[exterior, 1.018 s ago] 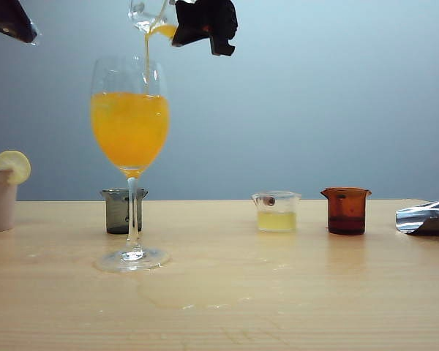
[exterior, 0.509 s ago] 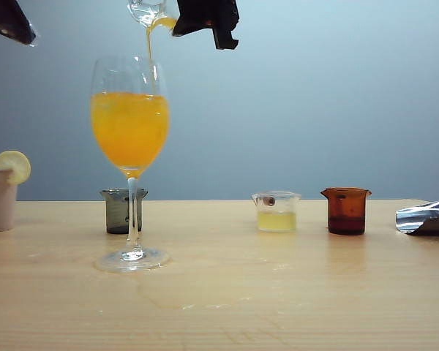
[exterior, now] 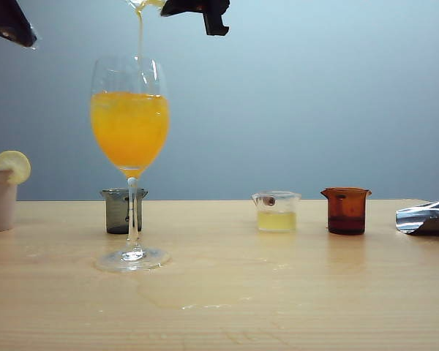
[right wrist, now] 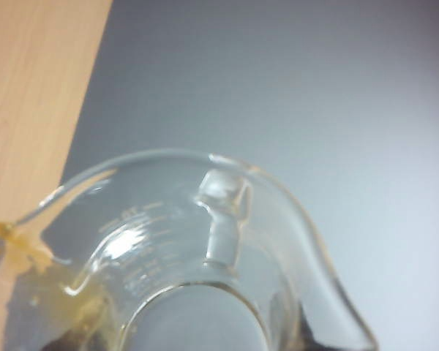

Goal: Pick up the second measuring cup from the left, pour the orange juice inside into the goblet, and finally put the measuring cup back in its original place.

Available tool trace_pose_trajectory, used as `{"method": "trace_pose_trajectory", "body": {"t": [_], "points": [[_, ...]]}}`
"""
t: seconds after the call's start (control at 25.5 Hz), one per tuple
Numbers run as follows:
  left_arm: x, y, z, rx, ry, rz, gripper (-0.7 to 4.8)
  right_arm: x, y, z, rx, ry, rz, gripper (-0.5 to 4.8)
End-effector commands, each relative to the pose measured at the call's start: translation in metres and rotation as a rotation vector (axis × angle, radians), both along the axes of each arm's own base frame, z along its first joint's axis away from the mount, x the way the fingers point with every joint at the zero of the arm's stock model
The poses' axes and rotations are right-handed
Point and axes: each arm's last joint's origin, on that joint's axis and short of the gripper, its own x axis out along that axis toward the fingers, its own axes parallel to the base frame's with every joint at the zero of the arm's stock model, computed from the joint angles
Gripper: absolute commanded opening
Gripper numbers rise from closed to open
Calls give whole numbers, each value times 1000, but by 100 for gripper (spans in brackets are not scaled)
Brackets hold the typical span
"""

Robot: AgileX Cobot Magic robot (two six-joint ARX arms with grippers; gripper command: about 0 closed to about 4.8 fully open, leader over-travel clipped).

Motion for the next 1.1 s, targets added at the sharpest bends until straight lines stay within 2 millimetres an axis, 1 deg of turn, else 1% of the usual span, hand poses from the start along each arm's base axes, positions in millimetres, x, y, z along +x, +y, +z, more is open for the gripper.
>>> {"method": "trace_pose_trajectory", "body": {"t": [0.04, 0.39, 0.51, 0.67, 0.78, 0.86, 0.98, 1.1], "points": [[0, 0, 2, -5, -8, 0, -5, -2, -1, 9, 36, -42, 21, 112], [0, 0, 2, -6, -10, 1, -5, -2, -1, 9, 26, -49, 20, 112], [0, 0, 2, -8, -11, 1, -5, -2, -1, 9, 82, -7, 21, 111], [1, -1, 4, -25, -30, 1, -5, -1, -1, 9, 247, 121, 10, 111], [2, -2, 8, -56, -64, 0, -5, 2, -5, 8, 487, 285, -38, 111], [3, -3, 11, -71, -81, 0, -5, 7, -9, 8, 596, 362, -57, 111], [4, -3, 13, -89, -101, 0, -5, 19, -19, 5, 735, 463, -92, 111], [4, -4, 15, -103, -117, 0, -5, 41, -40, 0, 910, 629, -120, 111]]}}
